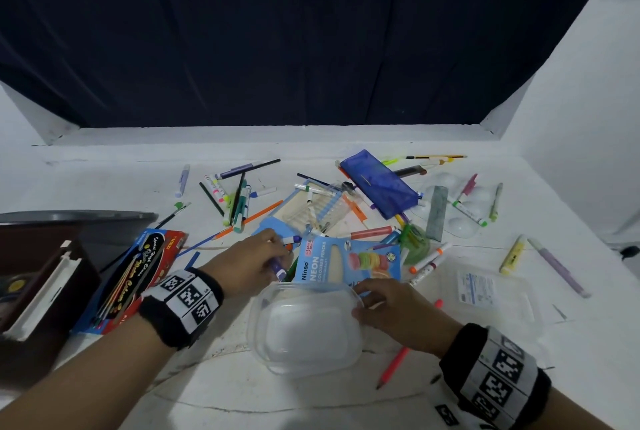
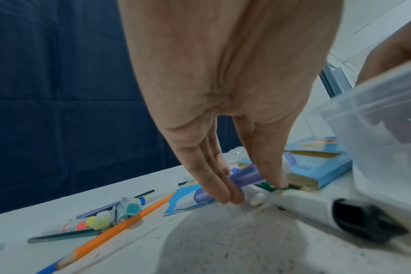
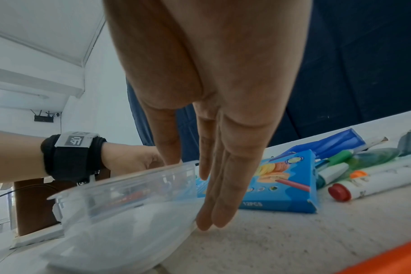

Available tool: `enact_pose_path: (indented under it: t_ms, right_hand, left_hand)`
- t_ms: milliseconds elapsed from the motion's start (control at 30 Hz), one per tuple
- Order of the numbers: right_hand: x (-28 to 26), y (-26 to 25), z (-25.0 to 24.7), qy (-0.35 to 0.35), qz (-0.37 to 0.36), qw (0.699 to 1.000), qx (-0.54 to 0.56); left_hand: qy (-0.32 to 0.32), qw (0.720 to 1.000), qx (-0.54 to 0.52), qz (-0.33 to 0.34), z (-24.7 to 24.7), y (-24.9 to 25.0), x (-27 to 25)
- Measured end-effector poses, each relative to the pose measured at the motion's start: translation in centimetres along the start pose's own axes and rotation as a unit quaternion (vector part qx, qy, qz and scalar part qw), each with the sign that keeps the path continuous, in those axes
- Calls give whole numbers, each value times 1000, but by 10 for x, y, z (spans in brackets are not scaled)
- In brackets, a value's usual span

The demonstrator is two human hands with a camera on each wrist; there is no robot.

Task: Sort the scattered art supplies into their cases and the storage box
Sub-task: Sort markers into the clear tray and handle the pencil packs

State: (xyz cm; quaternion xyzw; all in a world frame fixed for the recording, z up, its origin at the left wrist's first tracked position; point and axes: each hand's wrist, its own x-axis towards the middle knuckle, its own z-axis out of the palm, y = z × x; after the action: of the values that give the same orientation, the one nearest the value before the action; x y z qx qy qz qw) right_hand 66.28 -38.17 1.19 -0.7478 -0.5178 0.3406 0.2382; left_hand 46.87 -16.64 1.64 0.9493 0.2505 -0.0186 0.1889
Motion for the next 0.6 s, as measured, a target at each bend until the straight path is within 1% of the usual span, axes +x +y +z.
enact_pose_path:
  t_ms: [67,133,200,300,367,433,533,600]
  right_hand:
    - [0,-2,0,-25,29,998,59]
    - [-2,-6,-1,-49,48,992,103]
    - [-2,-7,-1,-56,50,991,107]
    - [-2,-9,-4,-65,47,992,98]
    - [1,-9,-9,-54,37,993,93]
    - [7,-11,-18,4,17,997,74]
    - [24,-12,-38,128,-15,991,27]
    - [40,-7,-52,176,-25,982,-61]
  left_hand:
    - [19,1000,-13,2,-2,-1,-4]
    - [55,998,-35,18,-4,-4,-11]
    - [99,993,-50,38,-7,-5,-22]
    - [153,983,-91,37,-16,3,-38]
    - [187,976,-106,33,-22,11,-48]
    - [212,969,-124,33,-30,19,-57]
    - [229,961,-154,31,-44,29,-67]
    - [228,955,-187,30,-50,34,-70]
